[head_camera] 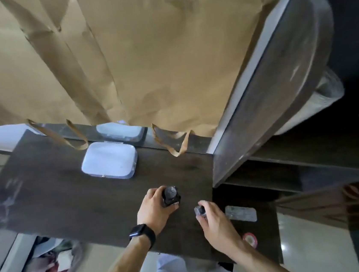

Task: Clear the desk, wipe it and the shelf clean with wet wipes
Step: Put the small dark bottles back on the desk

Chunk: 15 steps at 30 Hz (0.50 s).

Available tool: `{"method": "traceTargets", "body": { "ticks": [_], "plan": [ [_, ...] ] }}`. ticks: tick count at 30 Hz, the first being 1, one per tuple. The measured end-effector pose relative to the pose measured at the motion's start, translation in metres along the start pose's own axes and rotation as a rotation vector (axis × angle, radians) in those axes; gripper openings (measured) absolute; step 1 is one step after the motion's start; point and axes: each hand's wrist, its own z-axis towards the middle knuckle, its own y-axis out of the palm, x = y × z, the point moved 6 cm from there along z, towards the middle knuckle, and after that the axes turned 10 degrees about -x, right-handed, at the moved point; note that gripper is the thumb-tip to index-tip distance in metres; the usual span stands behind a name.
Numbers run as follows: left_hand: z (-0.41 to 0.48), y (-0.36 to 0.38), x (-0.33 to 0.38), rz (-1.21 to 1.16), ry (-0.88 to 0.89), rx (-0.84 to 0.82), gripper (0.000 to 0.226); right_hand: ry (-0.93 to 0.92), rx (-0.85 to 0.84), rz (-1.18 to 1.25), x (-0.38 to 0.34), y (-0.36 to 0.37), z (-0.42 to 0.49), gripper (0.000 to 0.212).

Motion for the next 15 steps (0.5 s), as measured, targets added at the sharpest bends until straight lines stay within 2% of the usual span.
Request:
{"method": "traceTargets", "body": {
  "ticks": [3, 8, 11, 15],
  "plan": [
    [0.030, -0.009, -0.011, 0.027, 0.006, -0.054, 0.054, 0.018, 0.071, -0.017, -0.019, 0.008, 0.040, 0.038],
    [0.071, -0.015, -0.017, 0.041, 0.048, -0.081, 0.060, 0.176, 0.242, 0.031, -0.026, 0.002, 0.091, 0.033],
    [0.091, -0.017, -0.015, 0.048, 0.079, -0.088, 0.063, 0.244, 0.283, 0.071, -0.021, -0.003, 0.111, 0.034],
    [0.108, -0.016, -0.013, 0.099, 0.142, -0.123, 0.067, 0.246, 0.323, 0.088, -0.011, -0.002, 0.124, 0.035]
  ]
}}
